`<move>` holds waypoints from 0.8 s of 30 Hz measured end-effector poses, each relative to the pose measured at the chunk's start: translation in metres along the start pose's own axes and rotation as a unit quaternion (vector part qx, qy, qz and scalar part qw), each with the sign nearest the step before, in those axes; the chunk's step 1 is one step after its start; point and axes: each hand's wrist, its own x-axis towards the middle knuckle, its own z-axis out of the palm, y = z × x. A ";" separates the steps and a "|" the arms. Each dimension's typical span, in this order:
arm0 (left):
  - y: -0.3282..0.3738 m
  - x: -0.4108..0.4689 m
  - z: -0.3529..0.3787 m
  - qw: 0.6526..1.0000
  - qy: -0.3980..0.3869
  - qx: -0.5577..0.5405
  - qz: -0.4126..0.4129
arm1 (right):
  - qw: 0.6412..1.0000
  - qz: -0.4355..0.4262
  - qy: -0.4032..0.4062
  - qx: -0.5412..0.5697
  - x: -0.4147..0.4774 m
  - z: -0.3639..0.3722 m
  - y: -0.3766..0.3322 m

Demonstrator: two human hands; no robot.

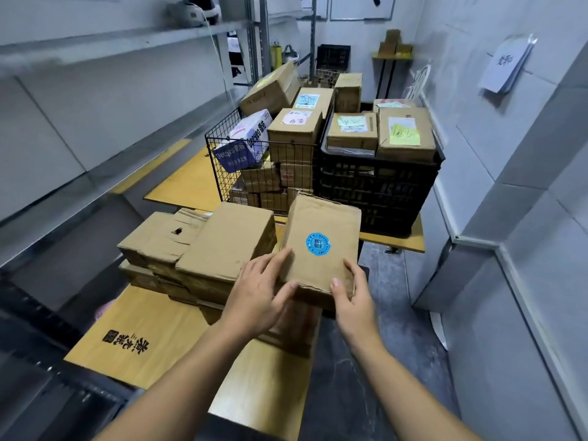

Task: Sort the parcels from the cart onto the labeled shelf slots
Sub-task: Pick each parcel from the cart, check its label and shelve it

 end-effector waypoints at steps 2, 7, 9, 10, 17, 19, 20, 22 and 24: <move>0.005 0.001 -0.001 0.998 0.025 -0.060 0.004 | 1.000 -0.023 0.004 0.004 0.003 -0.002 -0.008; 0.015 -0.002 -0.009 0.984 0.108 -0.138 0.029 | 0.995 -0.101 0.013 -0.024 0.008 -0.009 -0.029; 0.015 -0.004 -0.014 0.972 0.124 -0.196 0.030 | 0.994 -0.107 0.006 -0.024 0.008 -0.011 -0.037; 0.014 -0.004 -0.016 0.964 0.130 -0.229 0.029 | 0.994 -0.104 0.000 -0.015 0.008 -0.011 -0.039; 0.007 0.000 -0.027 0.943 0.176 -0.278 -0.049 | 0.988 -0.125 -0.005 0.086 0.010 -0.009 -0.057; 0.001 -0.002 -0.027 0.936 0.138 -0.316 -0.069 | 0.986 -0.127 -0.030 0.105 0.010 -0.007 -0.061; 0.000 -0.004 -0.028 0.926 0.119 -0.353 -0.067 | 0.985 -0.127 -0.050 0.109 0.010 -0.006 -0.063; 0.000 -0.008 -0.033 0.906 0.110 -0.404 -0.070 | 0.984 -0.121 -0.094 0.092 0.011 0.001 -0.064; -0.001 -0.013 -0.042 0.899 0.156 -0.403 -0.073 | 0.985 -0.117 -0.125 0.029 0.014 0.011 -0.064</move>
